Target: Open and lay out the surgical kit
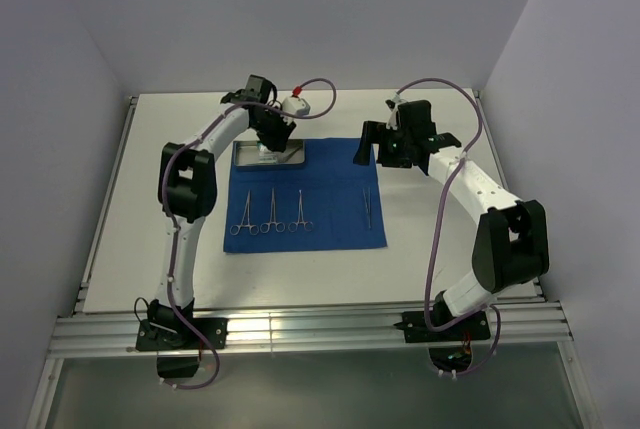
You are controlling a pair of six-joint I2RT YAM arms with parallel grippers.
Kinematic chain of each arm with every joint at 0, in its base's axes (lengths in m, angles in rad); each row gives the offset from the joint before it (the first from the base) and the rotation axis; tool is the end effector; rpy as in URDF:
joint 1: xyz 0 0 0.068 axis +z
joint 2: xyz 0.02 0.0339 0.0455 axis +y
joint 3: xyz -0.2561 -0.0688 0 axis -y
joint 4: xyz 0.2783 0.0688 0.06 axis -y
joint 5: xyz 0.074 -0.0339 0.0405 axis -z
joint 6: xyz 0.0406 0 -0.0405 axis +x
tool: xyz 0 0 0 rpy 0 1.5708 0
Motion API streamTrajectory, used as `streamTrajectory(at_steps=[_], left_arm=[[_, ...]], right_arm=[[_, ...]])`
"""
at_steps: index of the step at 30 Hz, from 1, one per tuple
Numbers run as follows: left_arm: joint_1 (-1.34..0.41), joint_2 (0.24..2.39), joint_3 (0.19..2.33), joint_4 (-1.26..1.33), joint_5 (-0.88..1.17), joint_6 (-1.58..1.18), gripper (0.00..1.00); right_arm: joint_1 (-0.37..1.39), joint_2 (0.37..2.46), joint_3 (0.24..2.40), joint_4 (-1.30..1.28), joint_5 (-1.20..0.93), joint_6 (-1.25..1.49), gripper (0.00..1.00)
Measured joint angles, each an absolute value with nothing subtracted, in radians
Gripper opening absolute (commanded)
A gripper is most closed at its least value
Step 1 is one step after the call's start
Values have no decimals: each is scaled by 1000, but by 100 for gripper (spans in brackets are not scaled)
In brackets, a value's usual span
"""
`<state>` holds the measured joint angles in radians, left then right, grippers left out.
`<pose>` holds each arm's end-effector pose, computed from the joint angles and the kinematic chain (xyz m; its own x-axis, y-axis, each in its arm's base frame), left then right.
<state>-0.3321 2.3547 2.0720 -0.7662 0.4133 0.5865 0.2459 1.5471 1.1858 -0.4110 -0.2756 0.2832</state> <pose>0.5054 -0.1915 0.1785 -0.4125 0.6784 -0.6079 0.8599 0.5103 -0.0141 0.3625 0.1024 0.2484 -0.7681 0.0844 -0.6347 -0.2173 0.8980 0.3825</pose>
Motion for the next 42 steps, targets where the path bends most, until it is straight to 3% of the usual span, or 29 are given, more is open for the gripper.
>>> streamTrajectory(at_steps=[11,16,22,29,42], left_arm=[[-342,2394,2064,-760,392,587,31],[-348,2394,2064,-749,380,587,18],[-349,2394,2053,-734,370,591,15],[-349,2394,2049,-732,368,596,1],[-360,2328,2049,-757,402,574,0]], right_arm=[[236,1562,1192,-413,-282,292,100],[234,1562,1193,-414,-283,295,100],[227,1569,1195,-414,-288,299,100],[215,1597,1199,-422,-298,307,100],[210,1591,1199,-431,-327,277,100]])
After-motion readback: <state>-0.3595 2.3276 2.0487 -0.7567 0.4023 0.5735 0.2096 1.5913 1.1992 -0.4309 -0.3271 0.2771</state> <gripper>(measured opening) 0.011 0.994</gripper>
